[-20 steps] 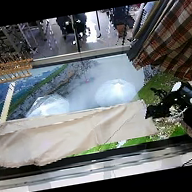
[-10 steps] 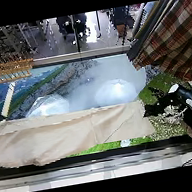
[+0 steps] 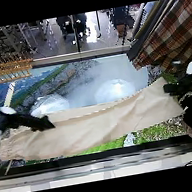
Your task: Fold the clothes and pants, and hang the long-sleeved shirts on hangers.
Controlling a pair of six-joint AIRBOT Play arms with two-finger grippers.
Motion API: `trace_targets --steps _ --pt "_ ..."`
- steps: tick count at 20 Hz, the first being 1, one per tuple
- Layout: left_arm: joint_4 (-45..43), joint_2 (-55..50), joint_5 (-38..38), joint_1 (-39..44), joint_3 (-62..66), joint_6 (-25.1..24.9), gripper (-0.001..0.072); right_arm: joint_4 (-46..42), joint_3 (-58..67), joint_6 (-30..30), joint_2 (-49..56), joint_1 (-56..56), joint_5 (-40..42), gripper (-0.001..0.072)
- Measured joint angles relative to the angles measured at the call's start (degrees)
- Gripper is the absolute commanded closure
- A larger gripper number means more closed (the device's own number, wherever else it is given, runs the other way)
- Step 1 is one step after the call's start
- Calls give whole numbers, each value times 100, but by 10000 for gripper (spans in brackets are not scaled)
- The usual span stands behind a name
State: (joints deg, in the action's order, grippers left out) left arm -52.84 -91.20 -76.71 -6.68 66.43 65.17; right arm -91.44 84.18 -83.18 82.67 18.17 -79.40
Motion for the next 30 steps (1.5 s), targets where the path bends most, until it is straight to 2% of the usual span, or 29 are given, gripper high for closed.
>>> trace_targets --steps 4,6,8,11,16,18,19,21,25,26,27,28,29,30 --pt "-382 -92 542 719 -321 -2 701 852 439 -85 -254 -706 -485 696" --pt "-450 -109 673 815 -280 0 700 1569 509 -238 -328 -1513 -581 696" --pt "-518 -94 695 713 -42 66 700 1893 507 -485 -326 -2463 -463 696" --pt "-535 72 457 321 494 234 700 2100 358 -981 -87 -4127 269 696" --pt "-560 717 179 -732 1095 673 700 2302 317 -1593 1113 -6231 2577 677" --pt "-595 876 -26 -1016 1165 732 700 2310 579 -1676 1644 -6579 3351 255" --pt "-588 911 -129 -1095 1178 758 700 2317 776 -1663 1840 -6636 3491 141" --pt "-570 944 -354 -1182 1187 774 700 2271 1207 -1377 2028 -6507 3099 199" --pt "-570 944 -525 -1231 1182 796 700 1591 1510 -1043 1668 -5412 1499 190" --pt "-573 944 -584 -1233 1185 796 699 1508 1429 -984 1491 -5014 1222 154" --pt "-570 944 -623 -1235 1182 793 699 1480 1263 -909 1294 -4548 922 62" --pt "-570 944 -625 -1237 1182 793 699 1556 1027 -796 1099 -4076 695 51" --pt "-570 944 -649 -1235 1182 793 699 1722 750 -654 944 -3657 503 9" --pt "-570 944 -678 -1226 1182 793 699 2000 398 -461 828 -3252 321 11"
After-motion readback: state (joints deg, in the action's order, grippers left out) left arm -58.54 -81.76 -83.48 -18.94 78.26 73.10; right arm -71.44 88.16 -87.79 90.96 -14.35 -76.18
